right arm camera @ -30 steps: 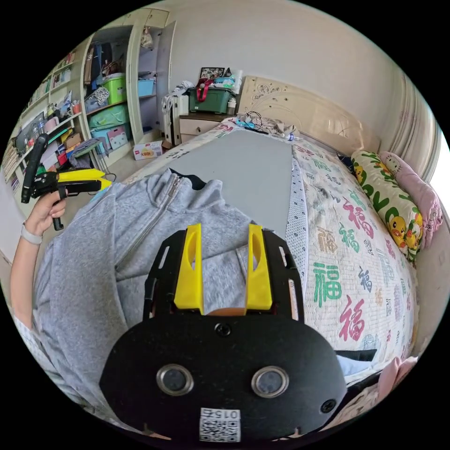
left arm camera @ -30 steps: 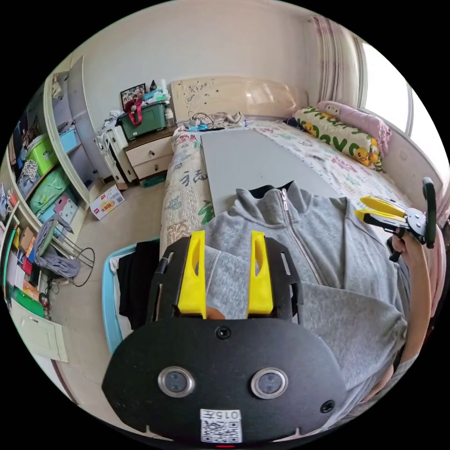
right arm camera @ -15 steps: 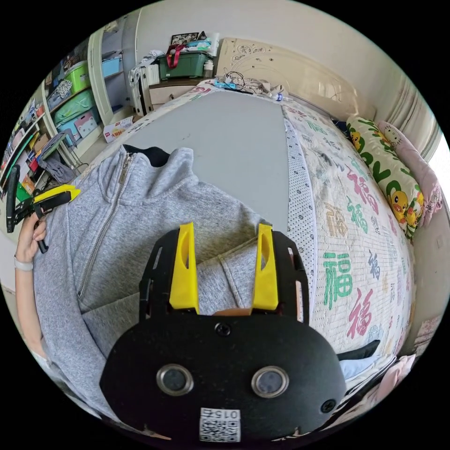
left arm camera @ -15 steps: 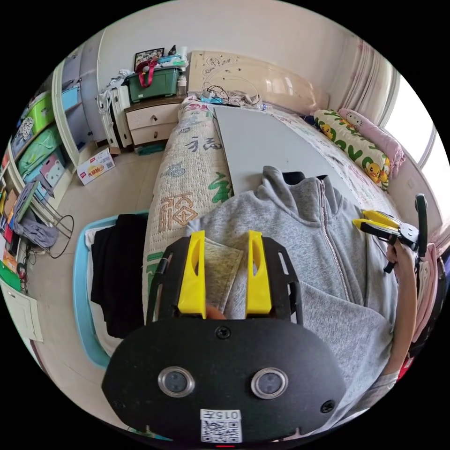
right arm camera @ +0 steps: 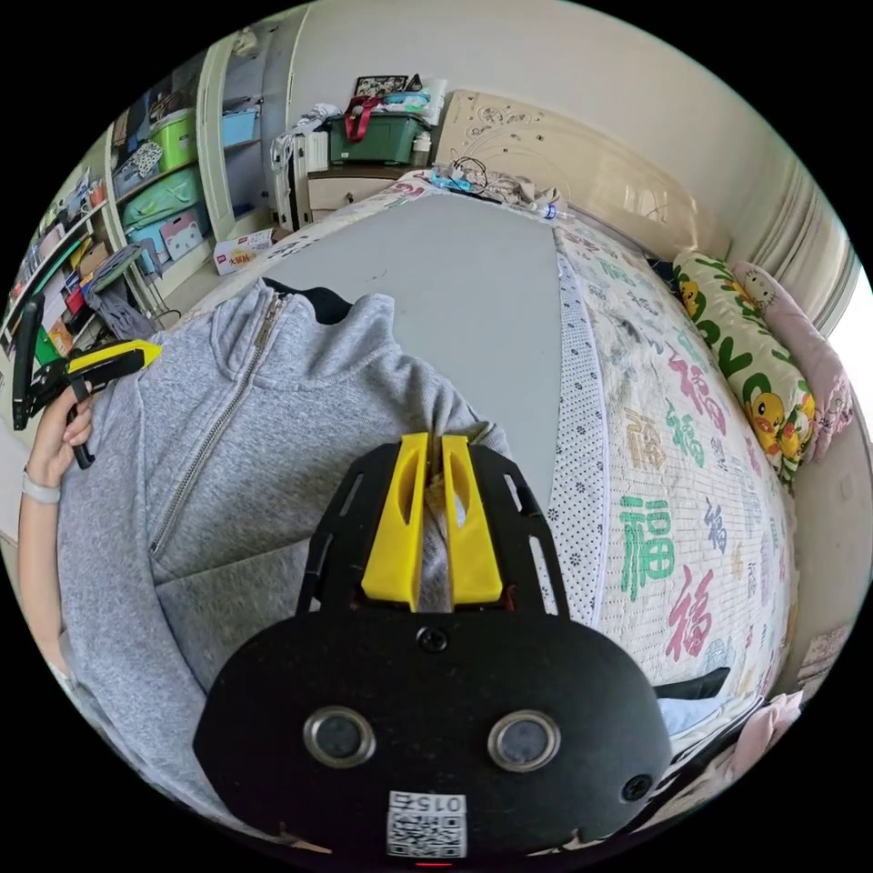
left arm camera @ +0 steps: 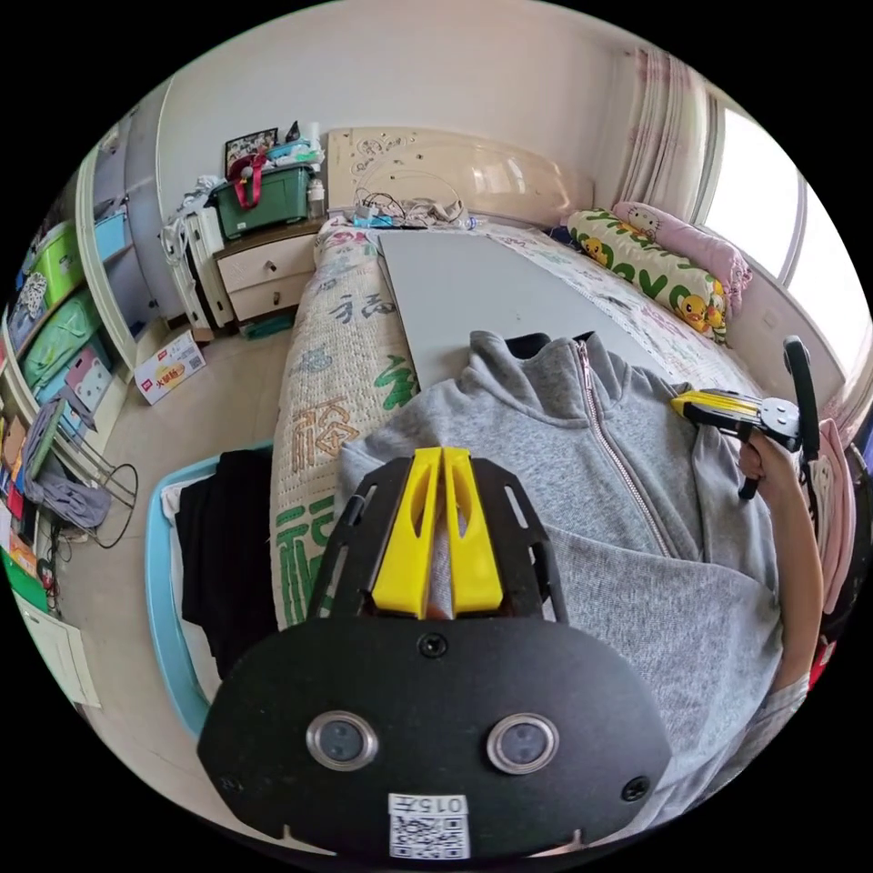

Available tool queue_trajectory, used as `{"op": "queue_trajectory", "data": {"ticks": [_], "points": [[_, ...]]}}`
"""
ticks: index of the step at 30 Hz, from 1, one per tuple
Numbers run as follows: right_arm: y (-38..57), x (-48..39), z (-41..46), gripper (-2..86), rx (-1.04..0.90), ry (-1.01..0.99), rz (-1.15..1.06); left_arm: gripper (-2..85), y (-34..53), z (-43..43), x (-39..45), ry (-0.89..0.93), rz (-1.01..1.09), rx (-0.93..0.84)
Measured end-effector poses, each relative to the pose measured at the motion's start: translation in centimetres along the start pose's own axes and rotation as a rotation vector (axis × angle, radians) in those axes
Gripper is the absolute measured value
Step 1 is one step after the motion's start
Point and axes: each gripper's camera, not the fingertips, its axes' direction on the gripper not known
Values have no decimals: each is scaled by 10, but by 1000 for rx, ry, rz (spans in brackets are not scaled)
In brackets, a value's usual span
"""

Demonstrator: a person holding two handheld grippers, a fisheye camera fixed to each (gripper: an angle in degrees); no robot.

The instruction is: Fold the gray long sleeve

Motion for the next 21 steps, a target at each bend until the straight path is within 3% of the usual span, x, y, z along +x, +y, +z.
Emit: {"op": "queue_trajectory", "data": {"ticks": [5, 8, 11, 15, 21], "points": [[13, 6, -31, 25, 89, -48, 88, -1, 8, -44, 39, -26, 28, 27], [28, 7, -75, 4, 180, 51, 119, -2, 13, -103, 72, -62, 63, 91], [55, 19, -125, 0, 263, -85, 132, -3, 30, -178, 100, -27, 98, 178], [86, 16, -143, 7, 215, -186, 100, -2, 60, -245, 131, -11, 152, 198], [101, -15, -133, 66, 78, -131, -49, -2, 97, -236, 150, 7, 159, 145]]}}
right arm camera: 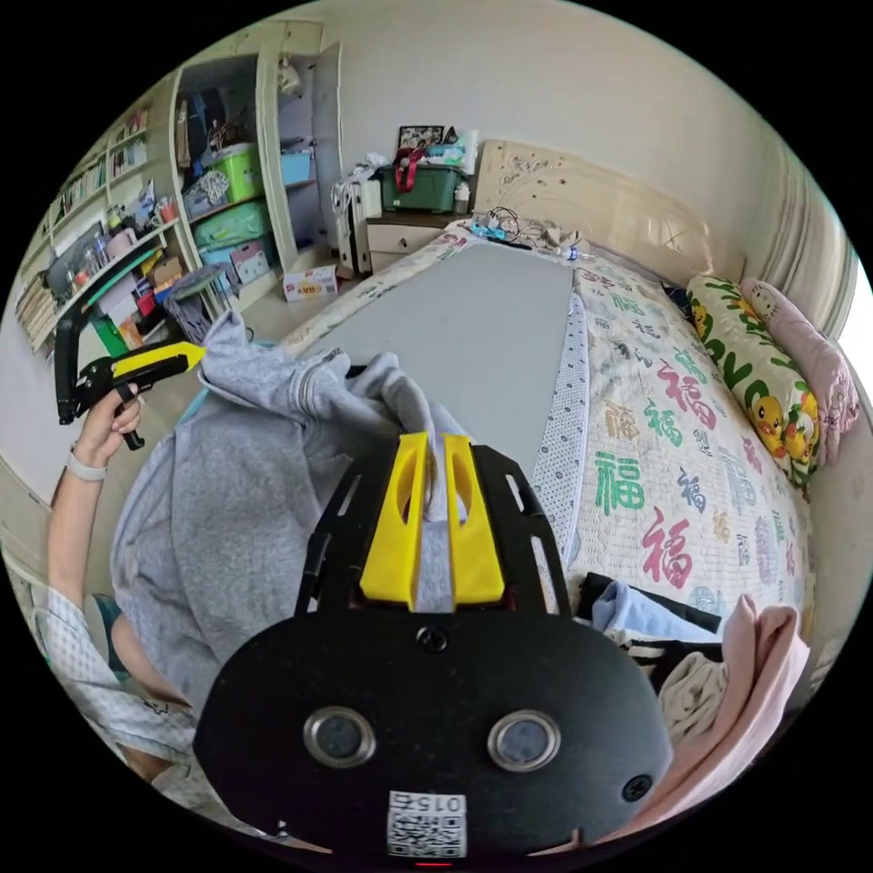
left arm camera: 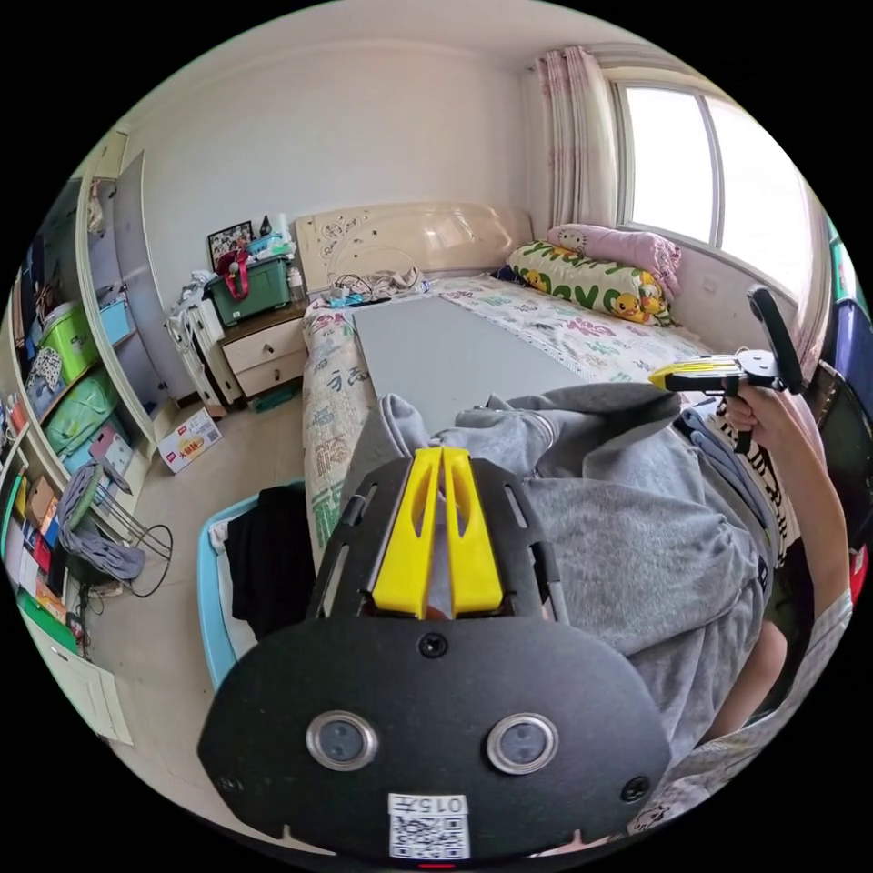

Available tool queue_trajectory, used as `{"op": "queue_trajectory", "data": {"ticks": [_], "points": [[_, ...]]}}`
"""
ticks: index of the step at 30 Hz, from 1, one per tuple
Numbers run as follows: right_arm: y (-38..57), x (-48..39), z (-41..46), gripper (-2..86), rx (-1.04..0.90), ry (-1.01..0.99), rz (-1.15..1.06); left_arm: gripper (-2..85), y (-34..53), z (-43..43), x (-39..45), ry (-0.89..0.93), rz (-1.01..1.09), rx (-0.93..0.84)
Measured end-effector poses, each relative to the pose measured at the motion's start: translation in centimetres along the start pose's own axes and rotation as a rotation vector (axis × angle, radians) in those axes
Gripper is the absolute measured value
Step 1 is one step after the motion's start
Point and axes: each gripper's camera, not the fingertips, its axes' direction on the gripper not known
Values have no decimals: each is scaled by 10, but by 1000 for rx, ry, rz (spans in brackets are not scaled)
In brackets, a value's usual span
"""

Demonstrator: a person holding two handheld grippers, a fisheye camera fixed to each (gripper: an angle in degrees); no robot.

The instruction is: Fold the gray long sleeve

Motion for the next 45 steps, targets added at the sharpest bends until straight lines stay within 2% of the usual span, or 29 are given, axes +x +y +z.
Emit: {"op": "queue_trajectory", "data": {"ticks": [6, 9, 14, 17, 19, 23, 25, 29, 32, 34, 37, 39, 41, 43, 45], "points": [[-15, -23, 24, 118, 76, -4, -48, -2, 24, 40, -26, 136, -87, 5], [-37, -37, 60, 132, 22, -7, -45, -2, 35, 68, -30, 182, -91, -26], [-58, -48, 132, 131, -110, 7, -34, -3, 8, 65, -37, 202, -78, -53], [-52, -49, 168, 50, -178, 42, -6, -2, -4, 54, -48, 221, -87, -38], [-37, -47, 172, 11, -122, 58, 15, -2, -14, 46, -62, 235, -116, -31], [-13, -29, 124, -2, 58, 8, 99, -2, -30, 20, -82, 197, -171, 31], [11, -20, 74, -5, 166, 0, 111, -3, -43, -33, -93, 154, -180, 173], [84, -20, -15, -6, 335, -82, 10, -3, -56, -145, -86, 138, -80, 300], [190, -25, -77, -5, 423, -215, -78, -2, -15, -244, -53, 172, 95, 358], [286, -31, -95, -3, 383, -325, -157, -2, 52, -290, -32, 255, 205, 314], [386, -35, -78, 3, 234, -403, -180, -1, 134, -302, -38, 306, 200, 212], [431, -30, -71, 5, 205, -394, -186, 1, 167, -302, -58, 306, 144, 169], [457, -18, -73, 16, 230, -377, -137, 3, 185, -314, -87, 315, 71, 182], [469, -6, -81, 28, 292, -423, -102, 12, 183, -345, -118, 328, 2, 272], [469, -6, -85, 42, 326, -462, -128, 27, 163, -363, -121, 331, 29, 303]]}}
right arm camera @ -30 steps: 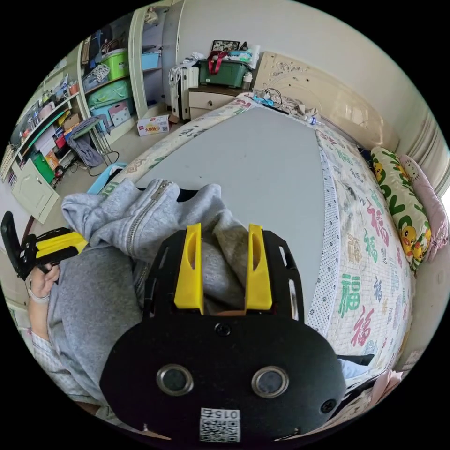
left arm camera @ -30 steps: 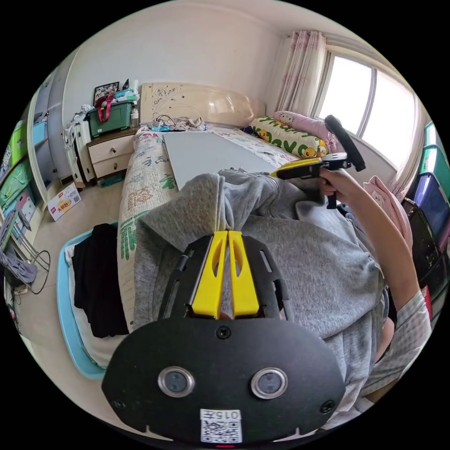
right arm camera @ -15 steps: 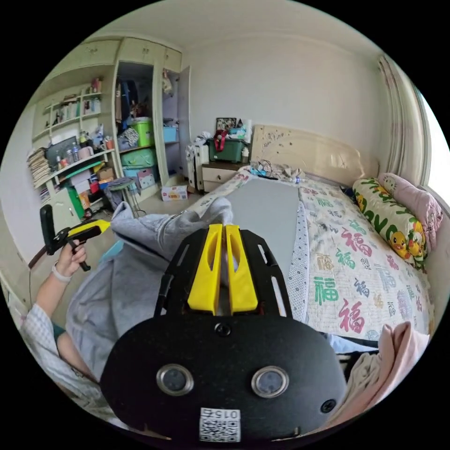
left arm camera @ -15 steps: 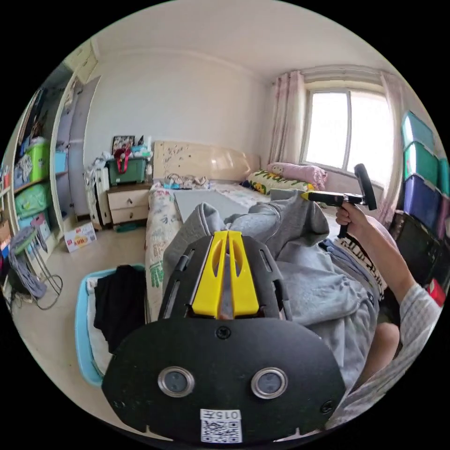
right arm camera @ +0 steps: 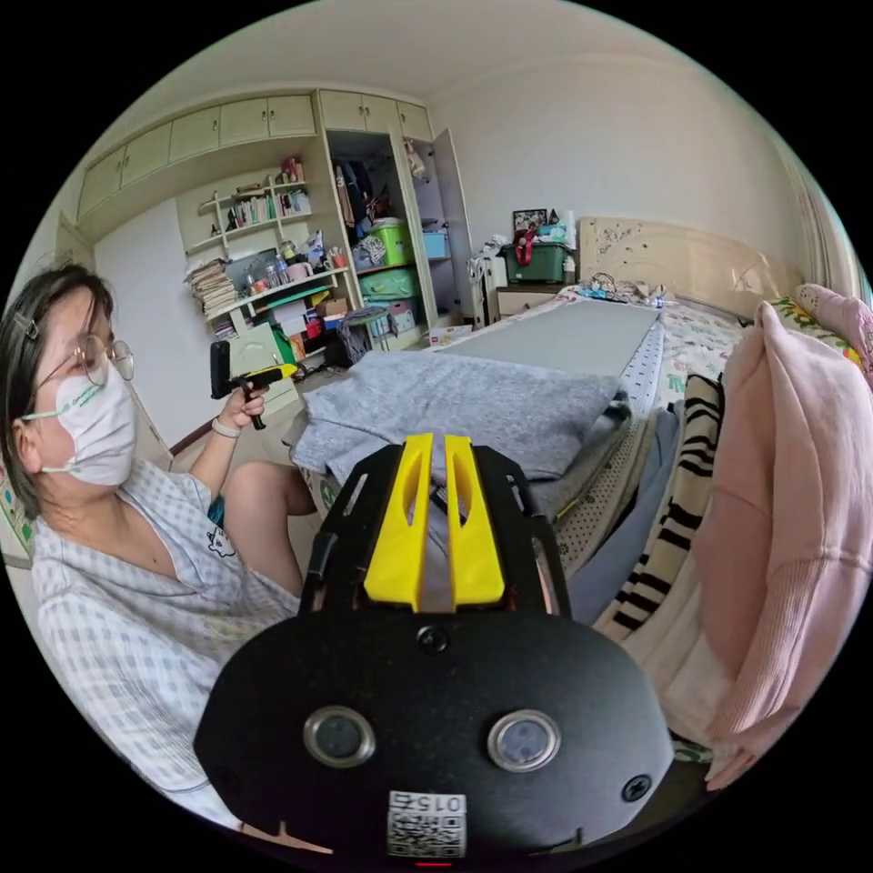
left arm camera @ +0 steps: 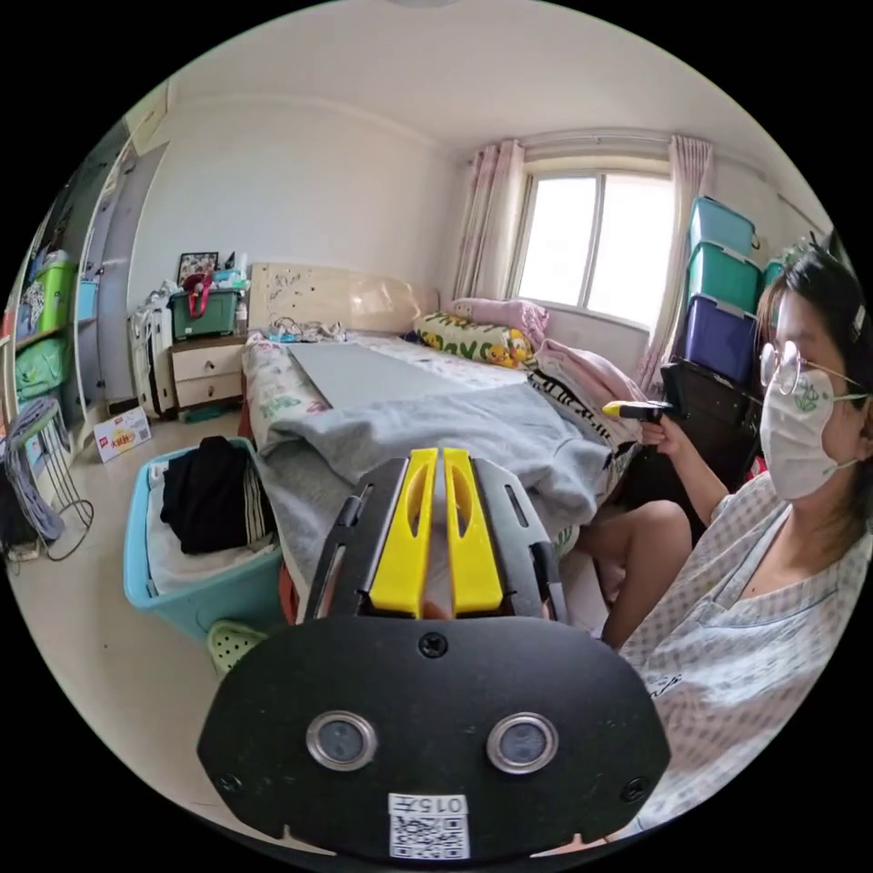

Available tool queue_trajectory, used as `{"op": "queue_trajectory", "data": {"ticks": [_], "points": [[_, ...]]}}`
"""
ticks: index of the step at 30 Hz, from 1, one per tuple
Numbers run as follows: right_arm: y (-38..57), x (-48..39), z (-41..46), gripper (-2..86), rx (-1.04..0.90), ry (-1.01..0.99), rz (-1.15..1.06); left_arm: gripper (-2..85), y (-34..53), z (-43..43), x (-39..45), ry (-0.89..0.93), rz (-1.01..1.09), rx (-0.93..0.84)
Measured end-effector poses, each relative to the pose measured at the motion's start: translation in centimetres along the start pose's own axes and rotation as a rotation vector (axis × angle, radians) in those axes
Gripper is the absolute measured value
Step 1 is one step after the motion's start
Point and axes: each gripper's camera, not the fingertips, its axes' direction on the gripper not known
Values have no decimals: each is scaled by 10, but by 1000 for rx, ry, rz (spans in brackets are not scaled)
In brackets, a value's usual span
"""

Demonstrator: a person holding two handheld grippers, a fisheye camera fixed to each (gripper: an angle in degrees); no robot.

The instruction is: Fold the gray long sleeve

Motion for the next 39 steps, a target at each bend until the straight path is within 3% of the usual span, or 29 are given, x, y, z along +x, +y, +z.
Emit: {"op": "queue_trajectory", "data": {"ticks": [5, 9, 14, 18, 21, 27, 39], "points": [[-8, -25, 34, 64, -46, -10, -131, 32, -73, 13, 15, 97, 106, 42], [-1, -33, 68, 29, -4, 47, -115, -5, -124, 23, -11, -8, -265, 209], [24, -20, 98, 56, -40, -32, -111, -8, -173, 105, -18, 75, -382, -32], [38, 0, 109, 13, -48, -57, -50, -3, -173, 167, -69, 272, -461, -167], [44, 11, 116, 0, -56, -74, -30, -2, -171, 167, -109, 207, -504, -133], [57, 17, 130, -4, -63, -74, -54, -7, -193, 150, -153, 126, -464, -108], [78, 27, 140, -4, -42, -50, -56, -9, -230, 123, -238, 146, -376, -47]]}}
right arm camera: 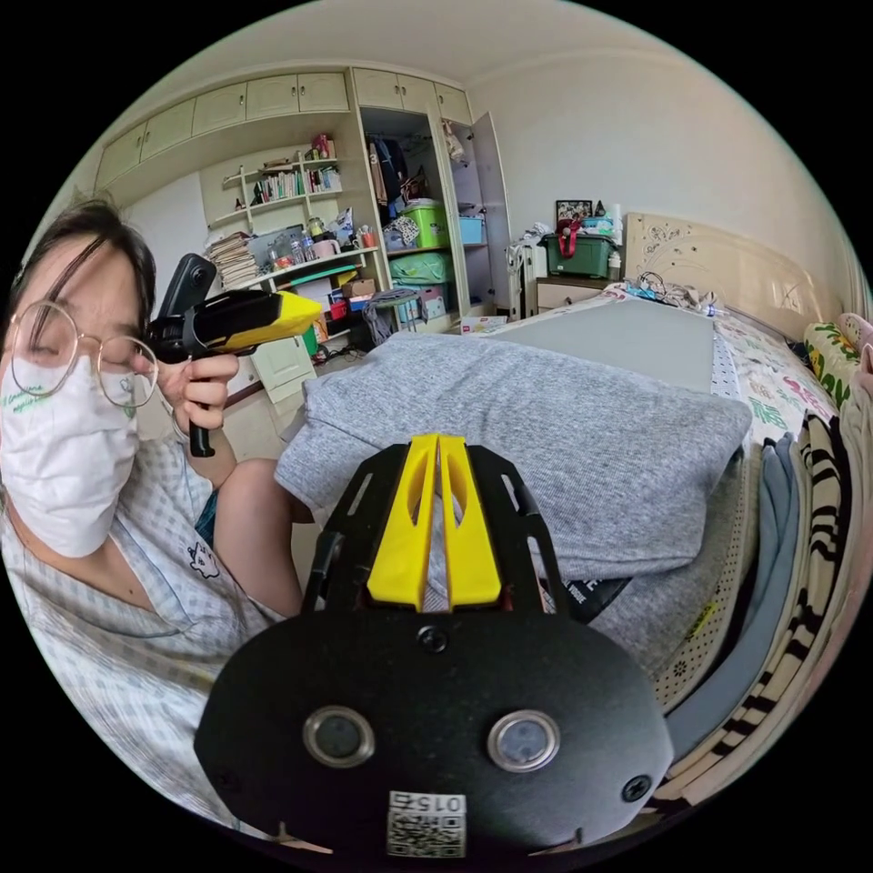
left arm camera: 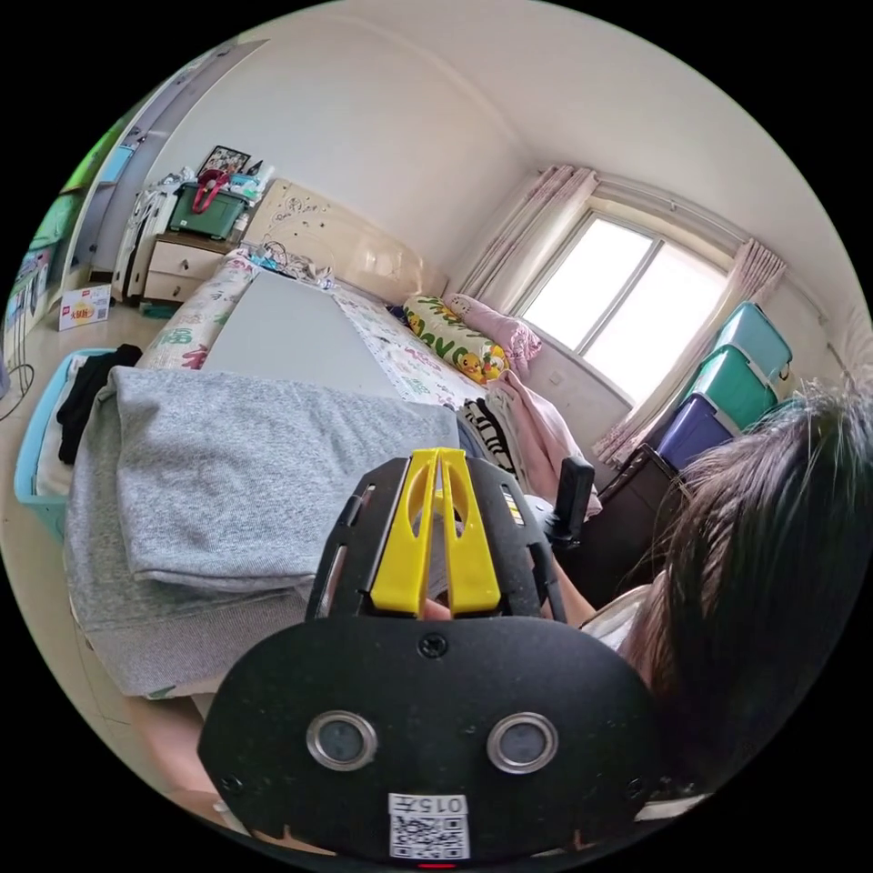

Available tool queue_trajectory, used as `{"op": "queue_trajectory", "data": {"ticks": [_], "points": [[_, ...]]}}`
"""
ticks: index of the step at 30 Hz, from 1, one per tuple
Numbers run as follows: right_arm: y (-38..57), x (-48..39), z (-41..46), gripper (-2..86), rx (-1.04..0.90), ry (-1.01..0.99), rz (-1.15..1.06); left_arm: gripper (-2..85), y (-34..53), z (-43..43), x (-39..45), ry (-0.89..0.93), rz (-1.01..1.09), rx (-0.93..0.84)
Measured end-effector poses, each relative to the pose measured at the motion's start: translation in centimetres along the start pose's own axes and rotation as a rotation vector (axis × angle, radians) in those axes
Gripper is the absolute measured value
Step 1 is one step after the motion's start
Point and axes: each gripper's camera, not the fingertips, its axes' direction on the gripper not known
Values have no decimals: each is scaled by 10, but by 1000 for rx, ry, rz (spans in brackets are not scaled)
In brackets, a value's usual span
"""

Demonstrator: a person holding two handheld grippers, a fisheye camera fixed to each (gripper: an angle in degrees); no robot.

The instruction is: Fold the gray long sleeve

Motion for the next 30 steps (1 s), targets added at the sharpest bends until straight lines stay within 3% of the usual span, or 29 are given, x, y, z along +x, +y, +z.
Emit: {"op": "queue_trajectory", "data": {"ticks": [7, 11, 19, 30], "points": [[10, 5, 7, -4, -2, 5, 2, -8, -51, -14, -59, -11, -71, 54], [15, 5, 10, -4, 1, 5, -4, -9, -73, 1, -80, -29, -130, 1], [24, 8, 18, -2, 5, 9, 5, -8, -123, -22, -83, 42, -65, 42], [33, 7, 12, 7, 82, 55, 10, 28, -219, -35, -80, -4, 127, 83]]}}
